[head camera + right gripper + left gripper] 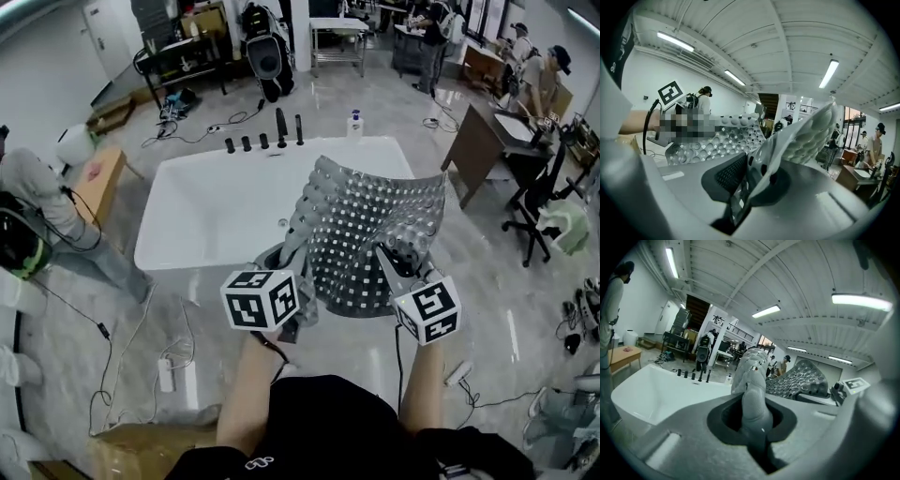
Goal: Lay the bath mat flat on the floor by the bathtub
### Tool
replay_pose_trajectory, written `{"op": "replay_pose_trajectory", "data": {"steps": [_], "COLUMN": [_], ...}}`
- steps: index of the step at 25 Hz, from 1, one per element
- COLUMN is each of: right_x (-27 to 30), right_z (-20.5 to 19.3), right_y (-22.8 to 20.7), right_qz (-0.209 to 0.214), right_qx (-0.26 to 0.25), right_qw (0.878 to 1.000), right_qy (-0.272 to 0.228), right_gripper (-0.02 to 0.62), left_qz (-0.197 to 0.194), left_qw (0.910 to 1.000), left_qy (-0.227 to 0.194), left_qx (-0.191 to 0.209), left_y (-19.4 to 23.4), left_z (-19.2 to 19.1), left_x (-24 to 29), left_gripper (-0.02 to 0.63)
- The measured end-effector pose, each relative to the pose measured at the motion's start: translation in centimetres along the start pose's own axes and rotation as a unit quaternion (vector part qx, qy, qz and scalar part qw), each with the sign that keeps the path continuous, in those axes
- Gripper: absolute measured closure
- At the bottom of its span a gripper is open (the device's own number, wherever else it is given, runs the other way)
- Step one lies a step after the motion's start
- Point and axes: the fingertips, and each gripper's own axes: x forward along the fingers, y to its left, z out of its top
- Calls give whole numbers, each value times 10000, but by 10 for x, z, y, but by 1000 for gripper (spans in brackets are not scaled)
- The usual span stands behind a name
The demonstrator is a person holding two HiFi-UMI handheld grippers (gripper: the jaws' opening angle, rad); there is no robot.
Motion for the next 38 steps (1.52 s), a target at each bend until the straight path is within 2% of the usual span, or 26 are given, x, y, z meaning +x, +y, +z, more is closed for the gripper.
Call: {"op": "replay_pose_trajectory", "data": {"steps": [9,14,19,23,29,32,38], "right_x": [101,127,135,139,135,126,115], "right_z": [36,39,31,9,-23,-45,-88], "right_y": [69,90,93,102,110,101,92], "right_qz": [825,969,848,819,908,931,1079], "right_qx": [-268,-267,-105,-89,-105,40,657], "right_qw": [9962,9949,9960,9947,9896,9877,9824], "right_qy": [-111,10,249,621,1110,1253,1373], "right_gripper": [558,558,558,558,558,558,558], "left_qz": [705,765,549,443,223,252,539], "left_qw": [9969,9960,9972,9954,9913,9896,9872], "left_qy": [-279,-237,-113,-22,227,377,843], "left_qx": [-223,-392,-504,-848,-1274,-1364,-1238], "left_y": [110,145,156,168,161,151,139], "left_z": [24,24,20,-4,-41,-57,-86], "left_x": [-47,-54,-48,-43,-27,-18,-13], "left_gripper": [577,577,577,577,577,577,577]}}
